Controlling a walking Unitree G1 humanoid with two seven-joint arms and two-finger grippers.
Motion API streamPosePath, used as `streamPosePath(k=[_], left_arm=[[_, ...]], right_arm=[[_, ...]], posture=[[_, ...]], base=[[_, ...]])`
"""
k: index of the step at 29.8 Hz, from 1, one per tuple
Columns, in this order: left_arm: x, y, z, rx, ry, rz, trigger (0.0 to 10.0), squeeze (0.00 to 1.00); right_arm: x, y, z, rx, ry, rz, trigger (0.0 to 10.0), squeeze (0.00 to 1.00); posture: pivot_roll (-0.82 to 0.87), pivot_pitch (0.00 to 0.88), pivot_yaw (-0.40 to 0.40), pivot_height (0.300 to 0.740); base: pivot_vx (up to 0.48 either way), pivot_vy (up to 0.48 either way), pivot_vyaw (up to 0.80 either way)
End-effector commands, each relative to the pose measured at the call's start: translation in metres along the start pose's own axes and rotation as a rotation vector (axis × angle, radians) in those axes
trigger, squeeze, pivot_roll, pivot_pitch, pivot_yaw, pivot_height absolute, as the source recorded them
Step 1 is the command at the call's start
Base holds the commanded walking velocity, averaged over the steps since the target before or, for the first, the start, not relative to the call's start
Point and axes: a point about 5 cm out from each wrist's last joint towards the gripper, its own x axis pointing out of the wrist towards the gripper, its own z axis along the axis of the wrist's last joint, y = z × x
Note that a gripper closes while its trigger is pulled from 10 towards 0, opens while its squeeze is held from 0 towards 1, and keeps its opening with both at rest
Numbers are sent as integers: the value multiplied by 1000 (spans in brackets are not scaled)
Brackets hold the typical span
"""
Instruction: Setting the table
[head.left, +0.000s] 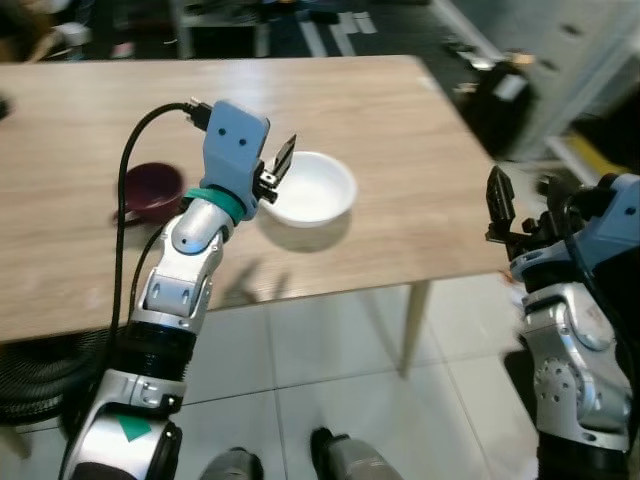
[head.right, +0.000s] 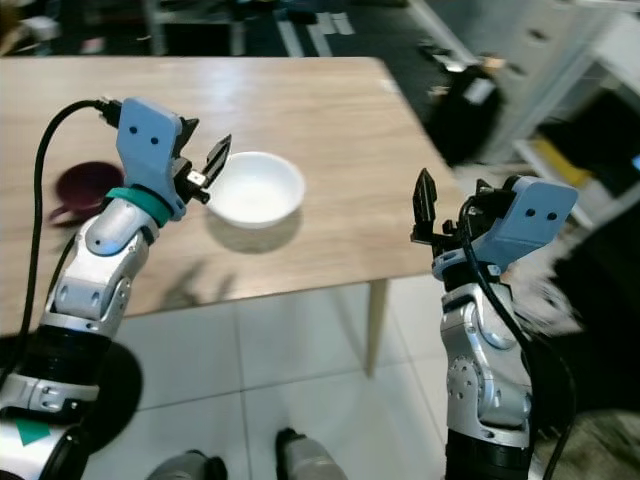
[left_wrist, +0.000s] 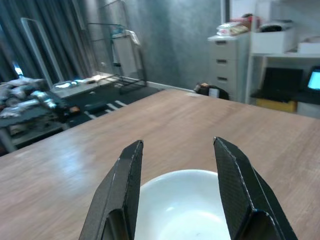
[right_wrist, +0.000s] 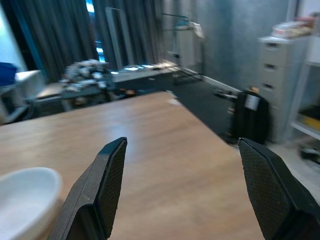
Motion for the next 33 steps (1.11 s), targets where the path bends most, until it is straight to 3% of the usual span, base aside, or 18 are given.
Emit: streamPosePath(k=[1,33], left_arm=[[0,-2,-1,2,8,-12,10000,0],[3,-5,0,-4,0,-22,10000,0]], right_arm=[[-1,0,-1,7,10,-5,10000,0],[-3,-1,-1,4,14,-12,10000,0]], posture=[[68,30,8,740],[61,33,13,740]], base=[[0,0,-800],[0,0,-800]])
